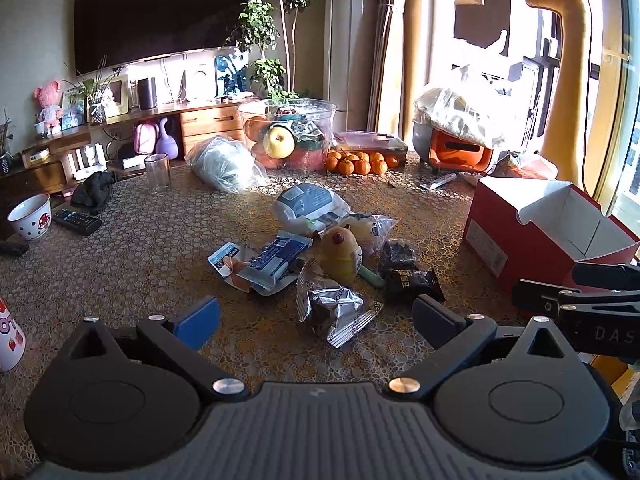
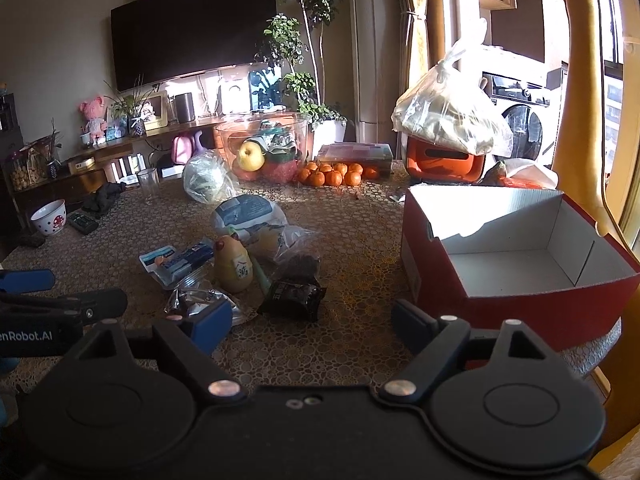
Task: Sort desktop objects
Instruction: 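Move left tool toward silver foil packet while right tool approaches black snack packet, then close left tool on silver foil packet while right tool grasps black snack packet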
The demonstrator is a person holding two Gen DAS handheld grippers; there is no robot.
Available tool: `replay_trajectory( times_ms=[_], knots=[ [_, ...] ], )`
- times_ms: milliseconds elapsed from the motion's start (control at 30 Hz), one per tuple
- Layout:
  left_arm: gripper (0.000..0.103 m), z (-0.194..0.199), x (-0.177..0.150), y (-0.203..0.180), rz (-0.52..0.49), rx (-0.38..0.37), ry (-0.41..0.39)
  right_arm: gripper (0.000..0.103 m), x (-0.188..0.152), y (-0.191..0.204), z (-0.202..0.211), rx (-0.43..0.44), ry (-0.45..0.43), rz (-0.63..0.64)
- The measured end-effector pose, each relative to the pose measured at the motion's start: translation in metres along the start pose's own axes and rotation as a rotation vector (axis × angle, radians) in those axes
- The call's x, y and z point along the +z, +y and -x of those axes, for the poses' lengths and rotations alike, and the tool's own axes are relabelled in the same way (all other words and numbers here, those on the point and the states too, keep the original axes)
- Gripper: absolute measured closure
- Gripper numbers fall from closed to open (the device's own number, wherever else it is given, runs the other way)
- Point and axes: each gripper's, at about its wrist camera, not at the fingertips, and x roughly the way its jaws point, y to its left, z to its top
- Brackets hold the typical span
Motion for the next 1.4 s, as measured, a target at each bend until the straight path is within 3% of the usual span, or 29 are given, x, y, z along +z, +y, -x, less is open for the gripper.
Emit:
replay_trajectory(
  times_ms=[567, 1000, 1400],
  knots=[
    [0.000, -0.048, 0.000, 0.002, -0.013, 0.013, -0.010, 0.020, 0.011, -0.001, -0.057, 0.022, -0.002, 0.048],
    [0.000, -0.104, -0.013, 0.004, -0.016, 0.024, 0.035, 0.021, 0.009, 0.002, -0.125, 0.047, 0.071, 0.077],
    [0.000, -0.134, -0.021, 0.003, -0.040, 0.034, 0.050, 0.019, 0.004, 0.003, -0.160, 0.043, 0.131, 0.055]
  ],
)
